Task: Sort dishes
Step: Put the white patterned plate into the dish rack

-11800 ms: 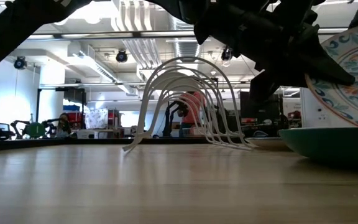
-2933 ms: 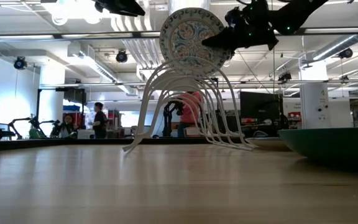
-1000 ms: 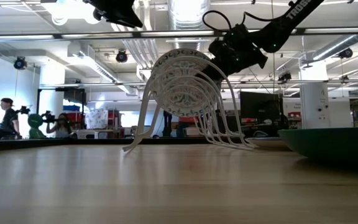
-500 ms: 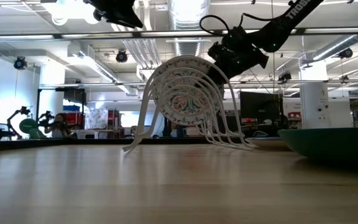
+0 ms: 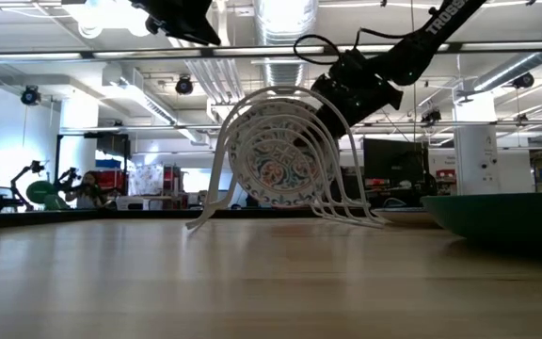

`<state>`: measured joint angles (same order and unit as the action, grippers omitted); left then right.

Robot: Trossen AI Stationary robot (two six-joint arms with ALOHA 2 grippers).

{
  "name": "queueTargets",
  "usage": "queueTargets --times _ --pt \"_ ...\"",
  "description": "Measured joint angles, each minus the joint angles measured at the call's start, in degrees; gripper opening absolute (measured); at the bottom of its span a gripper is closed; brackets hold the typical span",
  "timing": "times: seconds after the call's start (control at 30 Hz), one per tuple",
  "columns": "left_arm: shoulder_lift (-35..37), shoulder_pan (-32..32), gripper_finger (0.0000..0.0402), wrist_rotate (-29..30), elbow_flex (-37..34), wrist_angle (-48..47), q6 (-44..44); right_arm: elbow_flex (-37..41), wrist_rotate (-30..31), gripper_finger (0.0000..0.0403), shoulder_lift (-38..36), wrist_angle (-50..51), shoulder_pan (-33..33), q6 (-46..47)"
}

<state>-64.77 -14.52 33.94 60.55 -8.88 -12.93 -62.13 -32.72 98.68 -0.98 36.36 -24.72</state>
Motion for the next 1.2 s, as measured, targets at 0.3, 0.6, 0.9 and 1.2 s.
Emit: queueTargets --times 0.3,0.6,0.9,1.2 --pt "-0.04 0.0 0.0192 0.06 0.0 0.08 0.0 -0.13 1.91 0.0028 0.8 -0.6 -0.68 0.64" --pt "-0.11 0.0 0.0192 0.04 0.0 0.11 0.14 -0.18 3.35 0.0028 1.68 -0.98 -1.27 0.64" --pt "-0.11 0.0 0.0192 0.04 0.0 0.11 0.17 -0.24 4.38 0.0028 2.68 -0.95 -1.64 0.54" --pt "-0.11 0.0 0.0192 0.04 0.0 0.11 0.18 -0.26 4.36 0.0028 3.51 -1.41 -1.62 0.71"
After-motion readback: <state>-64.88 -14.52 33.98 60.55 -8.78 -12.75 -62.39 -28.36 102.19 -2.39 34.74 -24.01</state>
